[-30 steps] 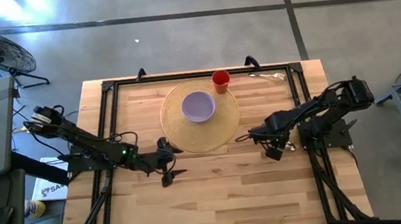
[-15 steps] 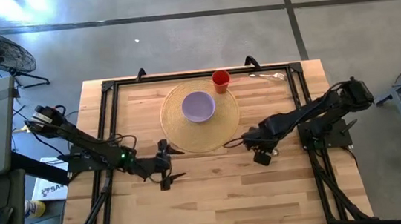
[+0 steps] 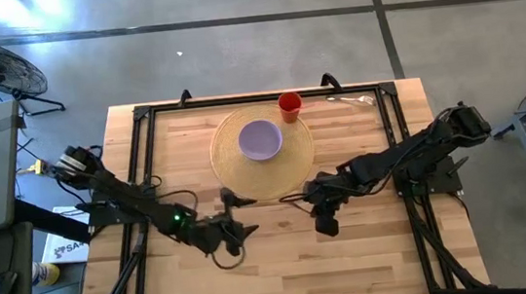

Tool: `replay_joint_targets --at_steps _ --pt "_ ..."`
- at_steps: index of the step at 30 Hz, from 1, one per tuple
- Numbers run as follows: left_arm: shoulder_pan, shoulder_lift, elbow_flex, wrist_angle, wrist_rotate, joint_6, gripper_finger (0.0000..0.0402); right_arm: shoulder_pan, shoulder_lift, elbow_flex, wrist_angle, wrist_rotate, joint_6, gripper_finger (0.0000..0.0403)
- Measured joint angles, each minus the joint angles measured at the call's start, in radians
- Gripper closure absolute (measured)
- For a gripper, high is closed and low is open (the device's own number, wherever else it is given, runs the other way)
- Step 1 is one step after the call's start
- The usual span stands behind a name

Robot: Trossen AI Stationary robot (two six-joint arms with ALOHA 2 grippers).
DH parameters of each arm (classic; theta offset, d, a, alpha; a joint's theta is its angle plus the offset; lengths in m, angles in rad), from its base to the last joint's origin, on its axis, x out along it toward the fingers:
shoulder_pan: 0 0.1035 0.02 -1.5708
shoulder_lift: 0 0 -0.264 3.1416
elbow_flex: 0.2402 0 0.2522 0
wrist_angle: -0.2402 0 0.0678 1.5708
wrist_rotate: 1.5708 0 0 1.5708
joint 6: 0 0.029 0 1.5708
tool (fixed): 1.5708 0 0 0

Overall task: Pick & Place Utensil
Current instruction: Put the silver spoon into the violet bowl

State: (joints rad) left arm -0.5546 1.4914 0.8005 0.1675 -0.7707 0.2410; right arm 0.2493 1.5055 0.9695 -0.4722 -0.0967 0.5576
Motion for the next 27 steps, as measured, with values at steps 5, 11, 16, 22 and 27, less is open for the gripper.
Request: replay_joint_targets --at_steps 5,11,16,22,27 --pt "0.020 0.082 0.136 -0.055 0.010 0.142 0.0044 0.000 0.000 0.000 0.011 -0.001 -0.008 0.0384" --pt "0.106 0.149 0.227 -0.071 0.089 0.215 0.0044 0.000 0.000 -0.001 0.029 0.016 -0.048 0.0387" --pt "0.160 0.165 0.255 -0.071 0.242 0.227 0.0044 0.000 0.000 -0.001 0.028 0.009 -0.103 0.0385" --pt "0.204 0.166 0.255 -0.063 0.436 0.247 0.0080 0.000 -0.001 -0.001 0.030 -0.021 -0.165 0.0385" --pt "0.217 0.166 0.255 -0.043 0.460 0.293 0.0144 0.001 -0.001 -0.002 0.044 -0.023 -0.166 0.0386"
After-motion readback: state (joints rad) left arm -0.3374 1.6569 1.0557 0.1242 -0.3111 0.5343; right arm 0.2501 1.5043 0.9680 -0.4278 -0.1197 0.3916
